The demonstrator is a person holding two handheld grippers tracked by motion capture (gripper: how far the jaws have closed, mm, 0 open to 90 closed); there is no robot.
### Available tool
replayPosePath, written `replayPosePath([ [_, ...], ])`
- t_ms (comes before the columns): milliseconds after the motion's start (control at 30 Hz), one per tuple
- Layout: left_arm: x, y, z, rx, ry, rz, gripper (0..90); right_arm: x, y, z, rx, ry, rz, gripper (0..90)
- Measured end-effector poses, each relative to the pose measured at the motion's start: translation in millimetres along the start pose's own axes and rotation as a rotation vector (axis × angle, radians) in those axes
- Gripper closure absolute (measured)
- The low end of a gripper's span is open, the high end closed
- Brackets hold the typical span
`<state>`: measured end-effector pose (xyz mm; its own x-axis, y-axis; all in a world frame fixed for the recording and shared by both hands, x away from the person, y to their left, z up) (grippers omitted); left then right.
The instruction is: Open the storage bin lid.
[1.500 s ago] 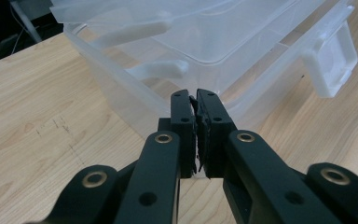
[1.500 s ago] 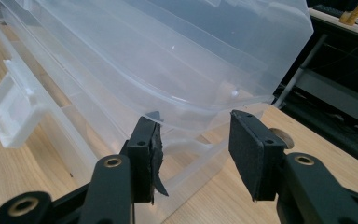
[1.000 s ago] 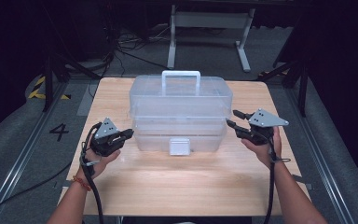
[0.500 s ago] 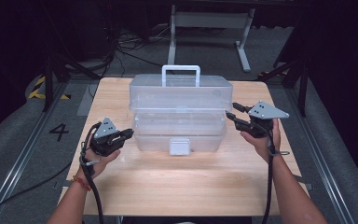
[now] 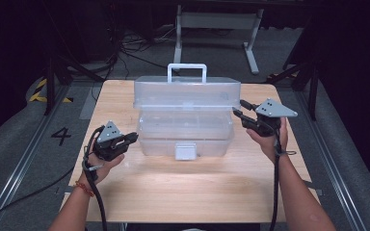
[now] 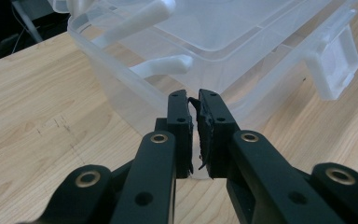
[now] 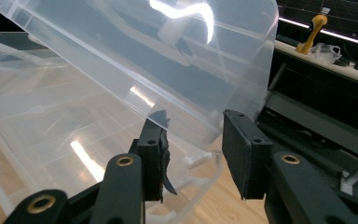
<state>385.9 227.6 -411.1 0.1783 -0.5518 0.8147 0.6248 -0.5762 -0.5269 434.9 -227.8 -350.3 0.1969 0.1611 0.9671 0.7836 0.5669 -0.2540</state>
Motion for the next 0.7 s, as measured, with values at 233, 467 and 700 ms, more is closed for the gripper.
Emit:
replayPosePath([
  [233, -0.1, 0.0, 0.3, 0.001, 0.003, -0.001, 83.3, 5.9, 6.4, -4.1, -0.006, 0.02, 0.009, 60.6],
  [467, -0.1, 0.0, 0.2, 0.0, 0.003, 0.0, 83.1, 9.7, 9.4, -5.4, -0.016, 0.027, 0.013, 60.5],
  [700, 0.2, -0.1, 0.2, 0.002, 0.004, 0.001, 82.8, 18.4, 12.6, -8.5, -0.022, 0.017, 0.018, 60.8],
])
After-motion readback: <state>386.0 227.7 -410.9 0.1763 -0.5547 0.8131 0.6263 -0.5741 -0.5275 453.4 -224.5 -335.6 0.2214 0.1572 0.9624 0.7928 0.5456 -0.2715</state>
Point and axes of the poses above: each handheld gripper's, and its own axes: y roughly forward along the jaws, x roughly out of its top, z roughly to its left, the point moved 1 cm from there along y, roughly forward along the jaws, and after that the axes turned 13 degrees about y, right-handed, at the moved point
